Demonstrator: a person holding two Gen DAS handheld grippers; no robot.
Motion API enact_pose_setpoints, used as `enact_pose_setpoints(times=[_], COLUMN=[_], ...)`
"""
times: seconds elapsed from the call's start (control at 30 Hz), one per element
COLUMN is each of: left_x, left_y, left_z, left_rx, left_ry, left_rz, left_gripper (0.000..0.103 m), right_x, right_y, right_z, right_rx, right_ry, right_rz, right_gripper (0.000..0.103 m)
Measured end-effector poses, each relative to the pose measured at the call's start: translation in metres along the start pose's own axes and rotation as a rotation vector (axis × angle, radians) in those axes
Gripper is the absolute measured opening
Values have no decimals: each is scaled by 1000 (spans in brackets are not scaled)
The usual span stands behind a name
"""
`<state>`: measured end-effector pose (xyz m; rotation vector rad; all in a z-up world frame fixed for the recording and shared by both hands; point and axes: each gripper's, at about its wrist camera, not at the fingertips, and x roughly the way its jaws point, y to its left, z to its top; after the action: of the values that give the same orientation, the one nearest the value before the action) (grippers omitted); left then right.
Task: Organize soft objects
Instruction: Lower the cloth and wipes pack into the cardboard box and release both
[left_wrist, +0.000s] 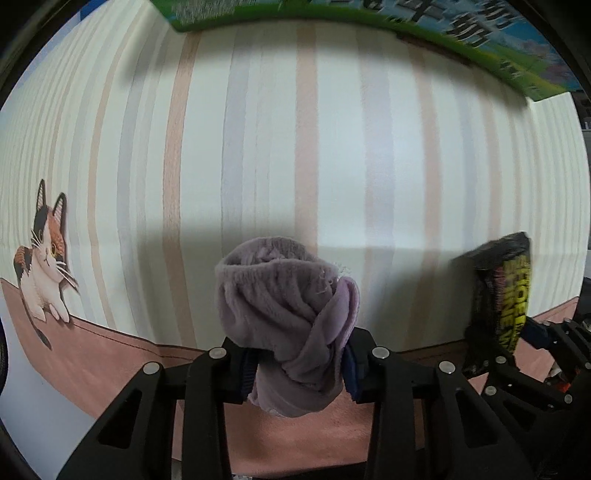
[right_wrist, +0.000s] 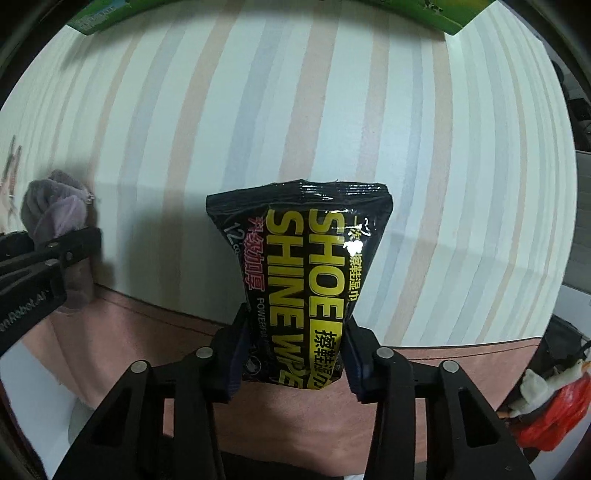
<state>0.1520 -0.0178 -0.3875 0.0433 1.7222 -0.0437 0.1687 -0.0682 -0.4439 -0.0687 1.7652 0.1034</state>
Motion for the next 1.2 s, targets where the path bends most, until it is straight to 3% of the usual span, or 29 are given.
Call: enact_pose_setpoints(times=[0.2, 0.43, 0.57, 0.73, 0.8, 0.93, 1.07, 1.2], left_x=[-64, -159, -203, -246, -249, -238, -207, -167], left_y=[-7, -13, -5, 5, 13, 31, 42, 44], left_z=[-6, -1, 26, 76, 102, 161, 216, 252], left_rx=[20, 44, 65, 72, 59, 19, -4, -16], left_ry=[-127, -295, -353, -422, -412, -314, -170, -29], left_rz=[-46, -110, -150, -135, -130, -159, -181, -173], left_gripper=[34, 34, 34, 34, 34, 34, 34, 34], right_x=[-48, -132, -183, -246, -260, -275, -259, -228], right_y=[13, 16, 14, 9, 5, 3, 7, 10], right_z=[-5, -12, -2, 28, 38, 93, 150, 196], right_rx=[-29, -49, -47, -63, -66, -72, -49, -12], right_ry=[-82, -224, -309, -428, -464, -485, -430, -329], right_rz=[67, 165, 231, 268, 270, 276, 301, 321], right_gripper=[44, 44, 44, 44, 44, 44, 44, 44])
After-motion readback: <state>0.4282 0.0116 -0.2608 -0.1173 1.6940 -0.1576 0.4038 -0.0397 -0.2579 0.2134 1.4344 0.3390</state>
